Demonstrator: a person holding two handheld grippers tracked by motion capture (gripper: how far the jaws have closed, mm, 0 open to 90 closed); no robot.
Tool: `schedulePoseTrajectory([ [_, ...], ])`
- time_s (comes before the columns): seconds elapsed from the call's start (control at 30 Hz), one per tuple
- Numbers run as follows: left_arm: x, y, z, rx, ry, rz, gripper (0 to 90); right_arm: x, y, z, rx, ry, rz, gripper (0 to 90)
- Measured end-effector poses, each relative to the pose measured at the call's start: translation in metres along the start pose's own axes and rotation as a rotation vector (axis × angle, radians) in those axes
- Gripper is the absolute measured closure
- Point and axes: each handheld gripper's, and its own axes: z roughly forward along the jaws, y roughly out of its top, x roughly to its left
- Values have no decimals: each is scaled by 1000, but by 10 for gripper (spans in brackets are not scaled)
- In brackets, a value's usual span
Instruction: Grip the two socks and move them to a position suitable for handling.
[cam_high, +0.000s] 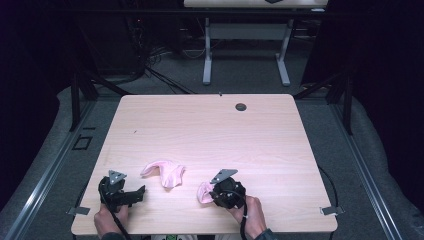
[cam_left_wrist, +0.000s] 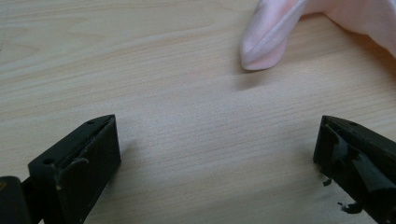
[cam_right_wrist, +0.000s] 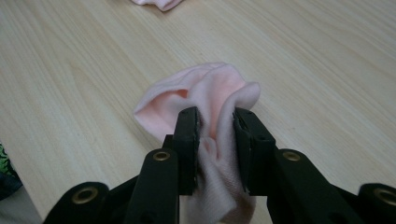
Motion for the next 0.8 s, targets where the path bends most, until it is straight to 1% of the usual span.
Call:
schedulePoseTrajectory([
  [0.1,0,0,0,-1,1,1,4,-7,-5,-8,-9,-13,6,712],
  [0.17,0,0,0,0,0,0,4,-13,-9,-13,-17,-12,16,711],
  [0.23,0,0,0,0,0,1,3,-18,-14,-16,-6,-21,20,709],
  [0.27,0,0,0,0,0,0,3,-20,-17,-16,-13,-14,31,708],
  [0.3,0,0,0,0,0,1,4,-22,-20,-16,-5,-16,27,704],
  [0.33,0,0,0,0,1,1,3,-23,-23,-16,2,-23,34,697],
  [0.37,0,0,0,-1,1,1,3,-24,-25,-15,7,-16,38,680],
  [0.4,0,0,0,-1,1,1,4,-26,-28,-14,21,-23,35,642],
  [0.47,0,0,0,-1,1,1,4,-28,-32,-12,35,-32,48,507],
  [0.5,0,0,0,-1,3,3,4,-30,-34,-14,31,-36,54,417],
  [0.53,0,0,0,-1,3,3,4,-32,-37,-16,11,-29,71,310],
  [0.57,0,0,0,0,1,2,4,-34,-39,-18,2,-20,85,271],
  [0.6,0,0,0,-1,1,2,5,-37,-41,-20,-10,-17,94,262],
  [0.63,0,0,0,-1,0,1,6,-39,-43,-22,-26,-16,114,257],
  [0.7,0,0,0,0,0,-2,6,-44,-47,-25,-25,-16,132,256],
  [0.77,-1,0,-1,5,9,-13,6,-48,-51,-29,-28,-25,143,264],
  [0.8,-1,1,-1,15,1,-7,5,-49,-53,-30,-36,-25,149,262],
])
